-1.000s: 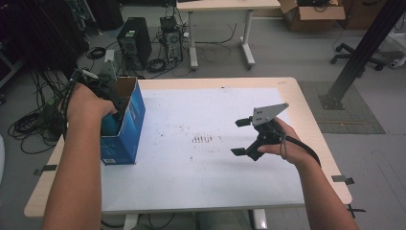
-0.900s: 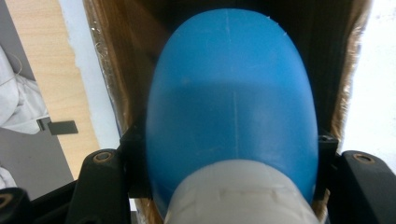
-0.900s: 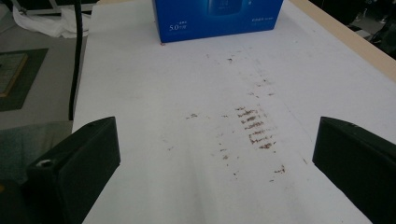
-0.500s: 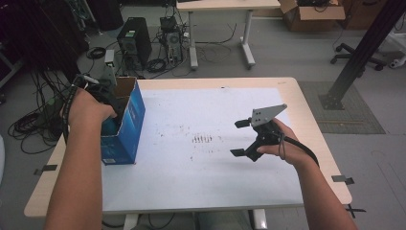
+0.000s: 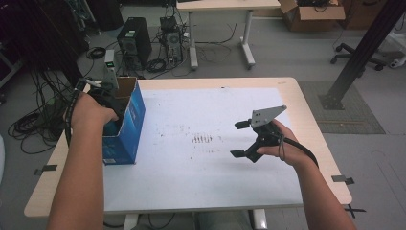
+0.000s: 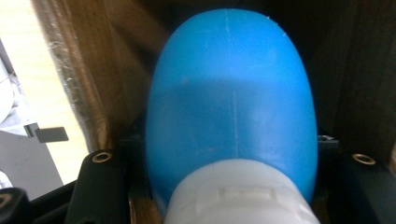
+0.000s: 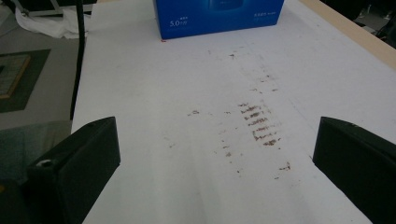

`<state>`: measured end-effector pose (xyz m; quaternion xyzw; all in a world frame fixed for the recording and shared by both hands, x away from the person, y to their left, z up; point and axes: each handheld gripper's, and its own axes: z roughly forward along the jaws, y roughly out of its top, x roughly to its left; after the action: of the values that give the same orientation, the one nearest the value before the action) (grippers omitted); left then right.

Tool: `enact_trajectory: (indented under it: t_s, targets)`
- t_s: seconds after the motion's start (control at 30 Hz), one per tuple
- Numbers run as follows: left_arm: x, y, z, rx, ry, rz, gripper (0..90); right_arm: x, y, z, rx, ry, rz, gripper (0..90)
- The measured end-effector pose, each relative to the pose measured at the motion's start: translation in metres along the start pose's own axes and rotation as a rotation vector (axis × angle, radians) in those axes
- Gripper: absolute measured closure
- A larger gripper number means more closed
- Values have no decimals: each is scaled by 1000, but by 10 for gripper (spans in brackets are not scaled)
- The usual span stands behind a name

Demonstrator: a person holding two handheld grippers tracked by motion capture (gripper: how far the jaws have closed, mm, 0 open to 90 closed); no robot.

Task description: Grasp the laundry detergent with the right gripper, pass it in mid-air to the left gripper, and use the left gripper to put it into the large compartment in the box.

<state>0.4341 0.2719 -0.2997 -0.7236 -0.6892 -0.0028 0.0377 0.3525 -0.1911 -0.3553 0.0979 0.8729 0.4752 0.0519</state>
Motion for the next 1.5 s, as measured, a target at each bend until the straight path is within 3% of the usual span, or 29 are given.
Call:
enact_trajectory:
  t_s: [0.47, 1.0, 1.5]
  targets:
    - [-2, -1, 1, 0, 11, 10, 378, 1, -1, 1, 0, 7, -1, 8]
    - [4, -4, -3, -11, -35, -20, 349, 2, -2, 0, -1, 8, 0, 8]
    - [1, -7, -13, -21, -29, -21, 317, 5, -2, -4, -10, 7, -6, 9]
